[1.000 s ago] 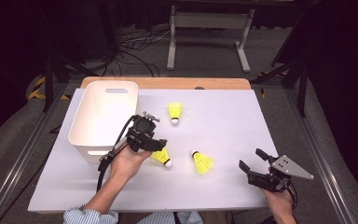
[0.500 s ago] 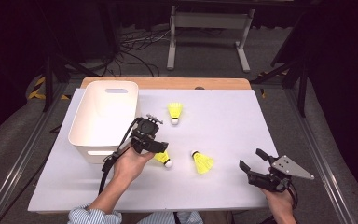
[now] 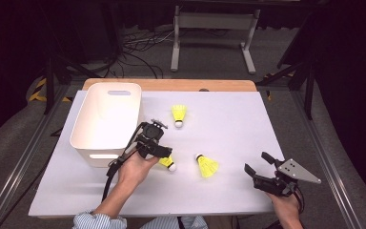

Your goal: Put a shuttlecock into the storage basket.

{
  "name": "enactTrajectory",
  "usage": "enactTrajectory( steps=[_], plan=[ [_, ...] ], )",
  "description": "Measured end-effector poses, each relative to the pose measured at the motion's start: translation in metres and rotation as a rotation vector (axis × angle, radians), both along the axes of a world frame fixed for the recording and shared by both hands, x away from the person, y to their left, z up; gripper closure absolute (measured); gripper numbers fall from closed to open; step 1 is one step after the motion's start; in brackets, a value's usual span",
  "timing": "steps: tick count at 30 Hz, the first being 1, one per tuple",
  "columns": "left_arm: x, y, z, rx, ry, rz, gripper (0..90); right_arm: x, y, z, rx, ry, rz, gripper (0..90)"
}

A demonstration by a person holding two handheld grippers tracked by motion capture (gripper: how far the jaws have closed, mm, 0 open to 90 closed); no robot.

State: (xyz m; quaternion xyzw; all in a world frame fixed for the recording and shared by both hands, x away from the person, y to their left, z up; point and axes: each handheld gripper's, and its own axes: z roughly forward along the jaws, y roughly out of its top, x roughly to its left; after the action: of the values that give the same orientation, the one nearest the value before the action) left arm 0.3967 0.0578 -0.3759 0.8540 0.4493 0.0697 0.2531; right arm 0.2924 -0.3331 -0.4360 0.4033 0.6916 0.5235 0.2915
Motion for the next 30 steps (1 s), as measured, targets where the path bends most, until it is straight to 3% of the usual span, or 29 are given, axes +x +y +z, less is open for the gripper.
enactTrajectory(
  steps=[15, 30],
  plan=[
    [0.005, -0.003, -0.015, 0.008, 0.053, 0.007, 42.8, 0.0, 0.0, 0.0, 0.0, -0.001, 0.005, 18.6],
    [0.007, -0.005, -0.023, 0.004, 0.076, 0.005, 45.1, 0.0, 0.0, 0.0, 0.0, 0.001, 0.004, 18.6]
  ],
)
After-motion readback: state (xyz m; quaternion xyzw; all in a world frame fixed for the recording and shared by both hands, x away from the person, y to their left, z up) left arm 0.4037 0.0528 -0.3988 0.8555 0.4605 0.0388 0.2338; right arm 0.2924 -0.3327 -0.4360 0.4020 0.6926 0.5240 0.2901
